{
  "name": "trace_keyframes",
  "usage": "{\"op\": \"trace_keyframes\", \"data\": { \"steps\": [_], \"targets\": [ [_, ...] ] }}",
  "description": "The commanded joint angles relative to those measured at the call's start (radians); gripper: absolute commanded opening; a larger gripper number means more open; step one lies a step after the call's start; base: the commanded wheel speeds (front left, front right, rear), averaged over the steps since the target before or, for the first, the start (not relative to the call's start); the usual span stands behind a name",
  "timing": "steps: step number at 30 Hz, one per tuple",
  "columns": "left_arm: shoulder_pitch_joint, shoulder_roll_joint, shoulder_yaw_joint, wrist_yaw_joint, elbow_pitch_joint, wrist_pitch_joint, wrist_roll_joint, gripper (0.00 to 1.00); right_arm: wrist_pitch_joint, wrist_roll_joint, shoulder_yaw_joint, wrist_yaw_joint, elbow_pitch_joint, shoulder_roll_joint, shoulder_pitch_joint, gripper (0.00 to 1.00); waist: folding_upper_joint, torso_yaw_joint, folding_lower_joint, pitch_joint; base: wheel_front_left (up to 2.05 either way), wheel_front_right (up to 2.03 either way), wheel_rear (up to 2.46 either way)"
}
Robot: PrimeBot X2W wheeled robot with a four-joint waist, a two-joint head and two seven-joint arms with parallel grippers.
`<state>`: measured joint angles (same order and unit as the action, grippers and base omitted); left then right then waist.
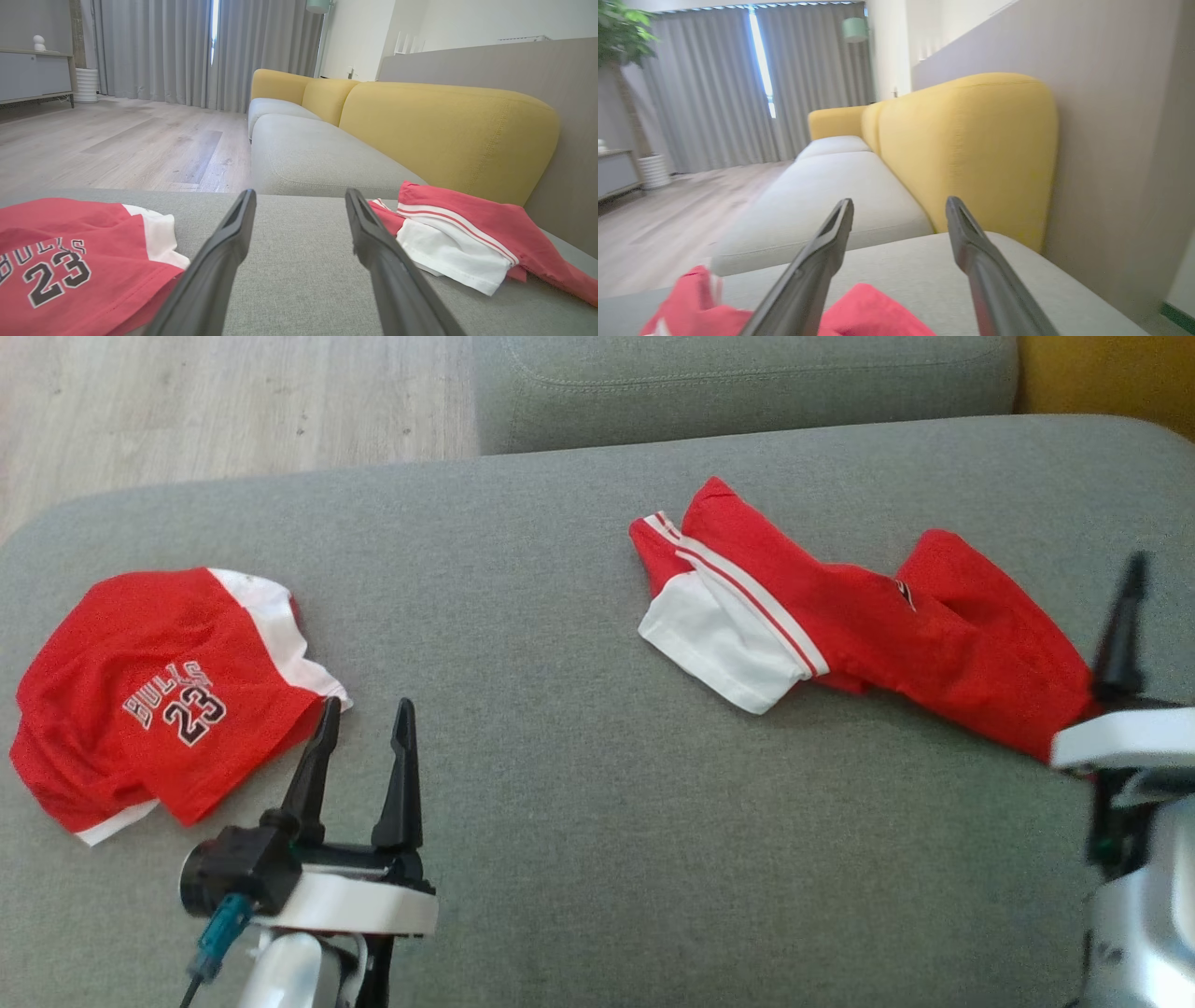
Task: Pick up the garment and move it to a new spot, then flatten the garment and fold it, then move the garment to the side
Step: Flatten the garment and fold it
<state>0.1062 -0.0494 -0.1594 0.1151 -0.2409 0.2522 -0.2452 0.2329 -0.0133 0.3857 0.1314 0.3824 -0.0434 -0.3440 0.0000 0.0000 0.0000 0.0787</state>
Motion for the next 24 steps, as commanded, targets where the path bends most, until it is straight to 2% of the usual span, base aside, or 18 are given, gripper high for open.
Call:
{"op": "trace_keyframes", "data": {
  "steps": [1, 7, 12, 16, 24],
  "targets": [
    [0.027, -0.001, 0.039, 0.001, 0.037, 0.010, 0.007, 1.00, 0.016, 0.025, -0.059, -0.001, -0.055, -0.007, 0.000, 1.00, 0.0000, 0.001, 0.0000, 0.001, 0.00, 0.00, 0.00],
    [0.016, -0.001, 0.043, 0.001, 0.043, 0.010, 0.007, 1.00, 0.028, 0.127, -0.308, -0.001, -0.216, -0.007, 0.143, 1.00, 0.0000, 0.024, 0.0000, 0.001, 0.00, 0.00, 0.00],
    [0.025, -0.001, 0.035, 0.000, 0.043, 0.010, 0.002, 1.00, 0.029, 0.099, -0.437, -0.001, -0.259, -0.007, 0.199, 1.00, 0.0000, 0.071, 0.0000, 0.008, 0.00, 0.00, 0.00],
    [0.034, -0.001, 0.019, -0.001, 0.039, 0.010, -0.006, 1.00, 0.029, 0.035, -0.497, -0.001, -0.202, -0.007, 0.173, 1.00, 0.0000, 0.116, 0.0000, 0.022, 0.00, 0.00, 0.00],
    [0.064, -0.001, -0.010, -0.003, 0.023, 0.010, -0.023, 1.00, -0.010, -0.066, -0.570, -0.001, 0.050, -0.026, 0.038, 1.00, 0.0000, 0.209, 0.0000, 0.072, 0.00, 0.00, 0.00]
  ]
}}
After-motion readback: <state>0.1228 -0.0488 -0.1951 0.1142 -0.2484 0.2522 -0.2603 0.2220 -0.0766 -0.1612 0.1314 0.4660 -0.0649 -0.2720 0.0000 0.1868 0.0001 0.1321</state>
